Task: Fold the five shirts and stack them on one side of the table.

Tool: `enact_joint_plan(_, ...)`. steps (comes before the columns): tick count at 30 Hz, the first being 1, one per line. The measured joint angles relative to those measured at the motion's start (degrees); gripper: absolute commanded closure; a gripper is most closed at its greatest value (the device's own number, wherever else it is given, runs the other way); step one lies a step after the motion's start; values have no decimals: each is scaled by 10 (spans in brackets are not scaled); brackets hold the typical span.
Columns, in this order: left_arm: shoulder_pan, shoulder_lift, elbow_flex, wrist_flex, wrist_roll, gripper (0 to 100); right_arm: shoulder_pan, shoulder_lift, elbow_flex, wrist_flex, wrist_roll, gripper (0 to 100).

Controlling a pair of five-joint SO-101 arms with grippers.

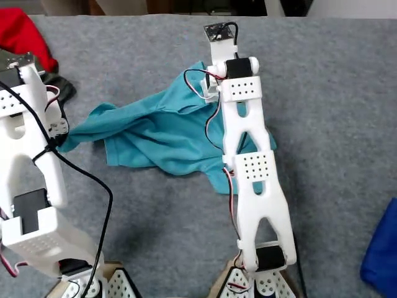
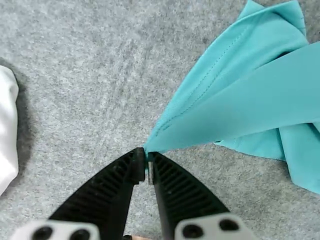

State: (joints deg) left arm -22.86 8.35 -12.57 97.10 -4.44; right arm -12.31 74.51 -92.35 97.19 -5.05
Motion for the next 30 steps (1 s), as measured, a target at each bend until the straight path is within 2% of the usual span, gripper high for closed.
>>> enact_joint_plan(7,0,0,0,-22,0,980,42,-4,0,-11,0,988)
enact_joint_plan(11,0,0,-2,-63,0,981,69,-40,0,-29,0,992)
enact_joint_plan(18,2,0,-53,-172,0,981,81,-122,0,-178,37,992)
enact_joint_plan(25,3,0,-192,-175,0,981,81,-246,0,-223,40,993)
enact_joint_plan(30,20,0,-334,-118,0,981,86,-359,0,-223,42,993)
